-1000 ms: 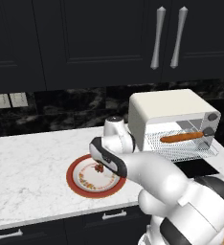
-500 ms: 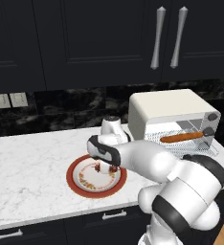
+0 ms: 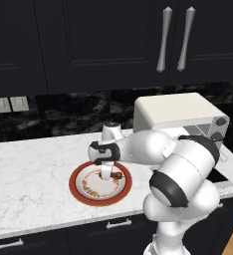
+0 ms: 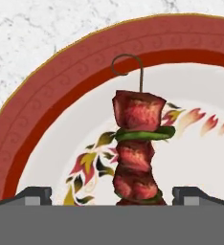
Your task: Pick up the kebab skewer and baguette bread, and place them inside the toaster oven. Close the toaster oven door and start by setting the timer.
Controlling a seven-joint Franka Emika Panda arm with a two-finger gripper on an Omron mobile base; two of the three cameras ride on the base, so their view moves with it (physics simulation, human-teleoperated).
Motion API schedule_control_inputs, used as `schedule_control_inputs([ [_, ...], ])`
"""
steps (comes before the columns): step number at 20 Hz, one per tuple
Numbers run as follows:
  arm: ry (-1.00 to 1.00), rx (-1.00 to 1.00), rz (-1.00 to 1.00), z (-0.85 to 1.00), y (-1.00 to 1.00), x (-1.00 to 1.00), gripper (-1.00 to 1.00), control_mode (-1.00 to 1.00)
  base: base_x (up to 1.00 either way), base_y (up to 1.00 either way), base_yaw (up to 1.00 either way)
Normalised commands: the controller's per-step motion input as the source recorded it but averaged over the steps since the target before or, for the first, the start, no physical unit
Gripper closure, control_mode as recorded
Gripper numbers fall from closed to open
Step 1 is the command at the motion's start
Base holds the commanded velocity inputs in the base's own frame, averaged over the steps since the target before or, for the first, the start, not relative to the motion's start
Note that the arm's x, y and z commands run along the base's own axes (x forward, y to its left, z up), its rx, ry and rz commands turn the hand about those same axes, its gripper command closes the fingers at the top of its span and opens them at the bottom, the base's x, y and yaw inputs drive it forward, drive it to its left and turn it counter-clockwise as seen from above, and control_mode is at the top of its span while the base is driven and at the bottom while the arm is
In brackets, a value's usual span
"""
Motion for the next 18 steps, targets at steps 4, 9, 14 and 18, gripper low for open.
schedule_control_inputs([
  [4,0.01,-0.01,0.0,-0.39,0.01,0.0,-1.0,-1.0,0.0,0.0,0.0],
  [9,0.01,-0.01,0.0,-0.33,0.0,0.0,1.0,-1.0,0.0,0.0,0.0],
  [14,0.0,0.0,0.0,-0.05,0.0,0.0,1.0,-1.0,0.0,0.0,0.0],
  [18,0.0,0.0,0.0,-0.07,0.0,-0.04,1.0,-1.0,0.0,0.0,0.0],
])
